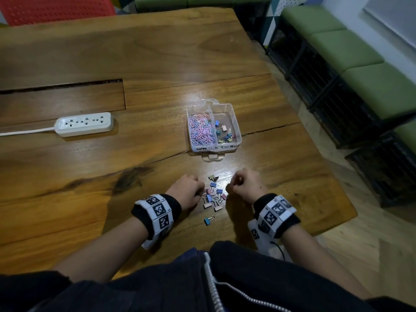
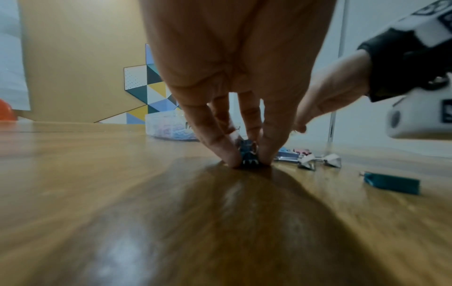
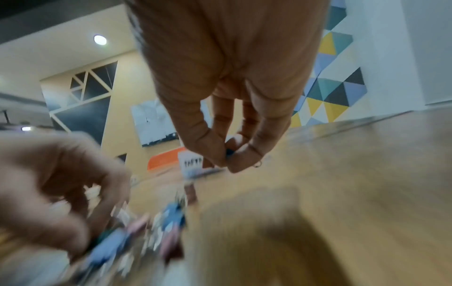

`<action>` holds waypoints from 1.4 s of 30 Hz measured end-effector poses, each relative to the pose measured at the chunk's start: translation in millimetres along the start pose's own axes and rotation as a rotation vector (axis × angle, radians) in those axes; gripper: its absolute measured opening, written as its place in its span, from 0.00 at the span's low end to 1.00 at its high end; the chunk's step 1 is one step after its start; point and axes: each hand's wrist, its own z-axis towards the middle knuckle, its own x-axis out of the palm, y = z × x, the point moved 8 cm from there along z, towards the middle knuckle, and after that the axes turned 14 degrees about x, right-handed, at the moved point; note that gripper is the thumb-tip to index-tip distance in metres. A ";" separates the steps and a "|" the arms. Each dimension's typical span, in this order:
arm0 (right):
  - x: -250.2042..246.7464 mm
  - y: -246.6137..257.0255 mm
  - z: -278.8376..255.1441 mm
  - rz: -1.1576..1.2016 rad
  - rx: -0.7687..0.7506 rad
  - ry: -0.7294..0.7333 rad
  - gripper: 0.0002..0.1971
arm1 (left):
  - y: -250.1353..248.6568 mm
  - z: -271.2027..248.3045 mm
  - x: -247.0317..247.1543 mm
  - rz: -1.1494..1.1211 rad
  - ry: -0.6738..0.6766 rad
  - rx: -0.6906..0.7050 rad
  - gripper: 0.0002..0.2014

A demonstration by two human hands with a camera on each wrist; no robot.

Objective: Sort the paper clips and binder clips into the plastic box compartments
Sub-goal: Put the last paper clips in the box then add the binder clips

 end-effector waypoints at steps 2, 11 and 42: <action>-21.4 14.8 5.9 0.124 -0.006 -0.029 0.04 | 2.5 -2.5 -0.2 -0.025 -0.006 -0.010 0.09; -67.6 64.1 36.8 0.341 -0.158 -0.161 0.12 | 16.7 3.5 -34.8 -0.321 -0.135 -0.122 0.08; -3.1 -18.6 32.6 0.383 0.057 0.188 0.12 | -5.7 19.0 5.7 0.098 0.346 0.115 0.42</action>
